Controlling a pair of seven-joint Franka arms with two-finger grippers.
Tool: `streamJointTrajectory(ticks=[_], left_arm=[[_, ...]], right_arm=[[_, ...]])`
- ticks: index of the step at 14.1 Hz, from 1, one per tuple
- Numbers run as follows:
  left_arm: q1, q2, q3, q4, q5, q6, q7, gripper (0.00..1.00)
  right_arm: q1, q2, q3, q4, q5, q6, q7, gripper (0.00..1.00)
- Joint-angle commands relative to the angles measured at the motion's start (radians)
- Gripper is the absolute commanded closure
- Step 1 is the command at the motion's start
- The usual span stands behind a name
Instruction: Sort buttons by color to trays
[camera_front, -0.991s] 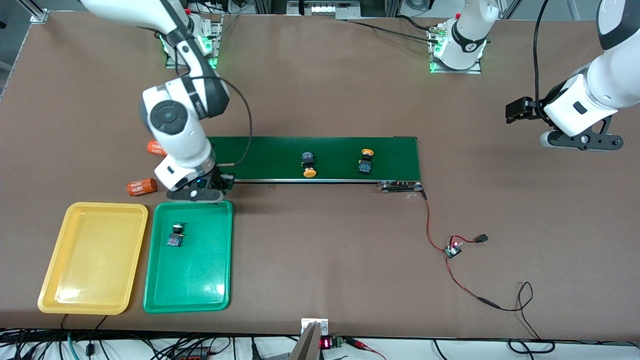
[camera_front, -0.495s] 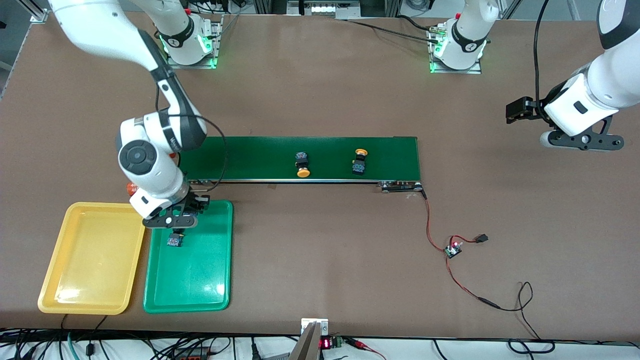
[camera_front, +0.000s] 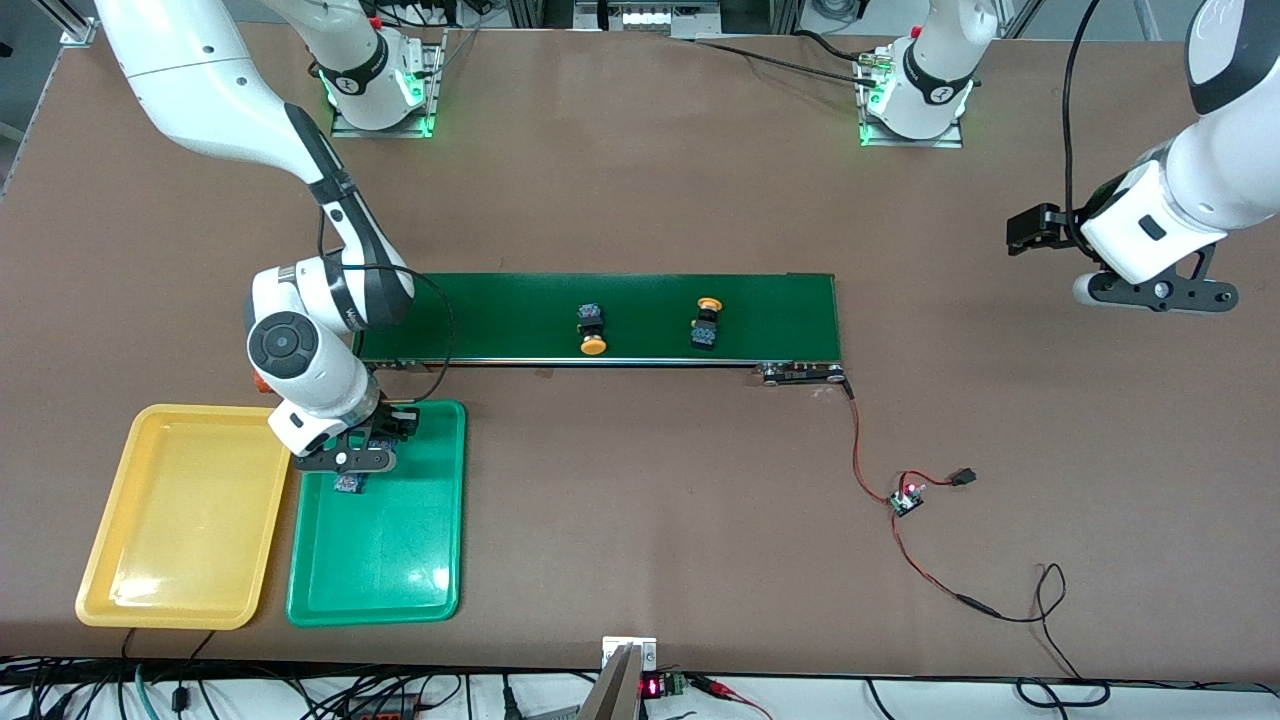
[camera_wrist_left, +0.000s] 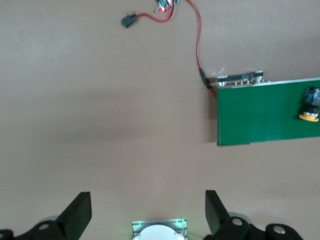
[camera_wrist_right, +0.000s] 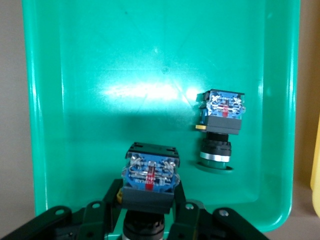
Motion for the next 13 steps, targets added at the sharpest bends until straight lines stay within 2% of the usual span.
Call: streamJointTrajectory(ticks=[1, 2, 3, 4, 9, 11, 13], left_arm=[[0.004, 0.031, 0.0, 0.064, 0.016, -0.012, 0.018, 0.0], [0.004, 0.031, 0.0, 0.064, 0.016, -0.012, 0.018, 0.0], [0.006, 0.031, 0.0, 0.064, 0.013, -0.012, 0.018, 0.0], [0.003, 0.033, 0.0, 0.064, 0.015, -0.012, 0.016, 0.0], [0.004, 0.033, 0.0, 0.061, 0.013, -0.013, 0.016, 0.0], [0.012, 0.033, 0.0, 0.063, 0.013, -0.015, 0.018, 0.0], [0.015, 0.031, 0.0, 0.061, 0.013, -0.021, 0.018, 0.0]], right_arm=[[0.001, 0.012, 0.001, 0.022, -0.004, -0.002, -0.007, 0.42], [0.001, 0.011, 0.001, 0.022, -0.004, -0.002, -0.009, 0.39], [0.003, 0.011, 0.001, 0.022, -0.002, -0.002, -0.009, 0.29], [0.004, 0.009, 0.001, 0.022, -0.002, -0.002, -0.007, 0.28], [0.012, -0.014, 0.001, 0.016, 0.005, -0.005, 0.004, 0.0], [0.018, -0.052, 0.001, 0.0, 0.005, -0.015, -0.001, 0.0], [0.027, -0.118, 0.001, -0.062, 0.007, -0.015, 0.001, 0.0]])
